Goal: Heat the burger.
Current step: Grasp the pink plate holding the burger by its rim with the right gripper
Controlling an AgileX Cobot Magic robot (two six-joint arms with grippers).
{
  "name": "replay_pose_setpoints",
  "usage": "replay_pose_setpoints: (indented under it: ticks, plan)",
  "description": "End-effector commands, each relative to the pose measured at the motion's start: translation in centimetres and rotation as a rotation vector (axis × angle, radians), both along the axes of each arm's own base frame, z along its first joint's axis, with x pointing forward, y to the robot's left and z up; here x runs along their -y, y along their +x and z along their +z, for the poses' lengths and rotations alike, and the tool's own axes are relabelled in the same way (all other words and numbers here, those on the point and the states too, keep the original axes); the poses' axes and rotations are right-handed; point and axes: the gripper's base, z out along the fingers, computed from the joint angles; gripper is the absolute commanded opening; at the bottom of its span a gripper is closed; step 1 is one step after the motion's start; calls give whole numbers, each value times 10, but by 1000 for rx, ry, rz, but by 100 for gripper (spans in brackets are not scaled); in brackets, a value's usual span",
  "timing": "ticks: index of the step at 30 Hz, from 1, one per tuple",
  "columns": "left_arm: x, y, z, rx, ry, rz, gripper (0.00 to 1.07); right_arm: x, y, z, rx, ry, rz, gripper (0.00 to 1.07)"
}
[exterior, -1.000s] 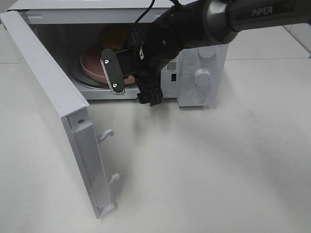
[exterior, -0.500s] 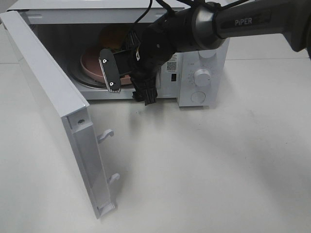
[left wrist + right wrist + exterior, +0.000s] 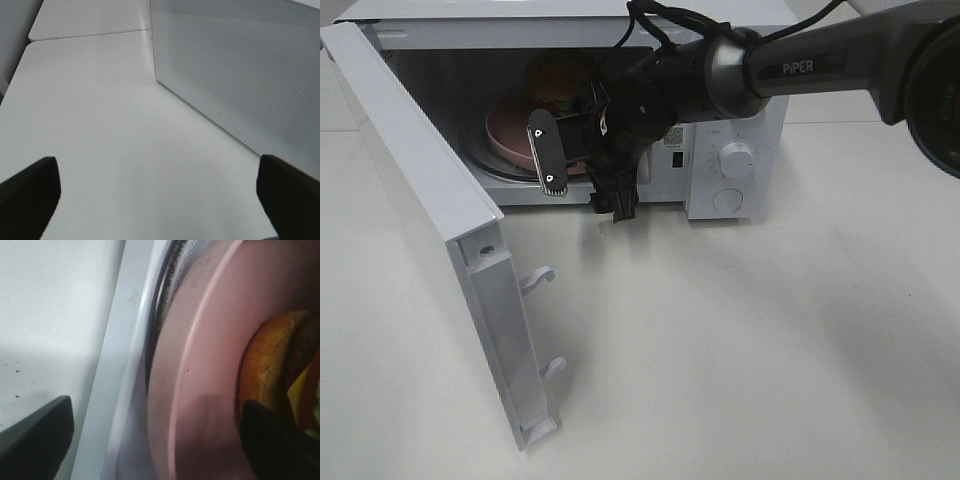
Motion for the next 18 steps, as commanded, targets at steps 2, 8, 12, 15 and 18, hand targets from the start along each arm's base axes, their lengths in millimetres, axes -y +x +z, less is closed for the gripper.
replay_pose_setpoints:
  ticks: [2,8,12,15,18]
  plan:
    - [0,-2,0,21,-1,3,100,1,3,1,1,19,-16,82]
    - [0,-2,0,21,-1,3,100,2,3,0,-3,15,-18,49]
    - [0,-2,0,21,-1,3,100,2,3,0,-3,15,-17,28]
    - [0,-2,0,21,-1,3,100,2,3,0,-2,12,-15,3]
    - [0,-2,0,21,-1,3,100,1,2,1,-6,12,-16,0]
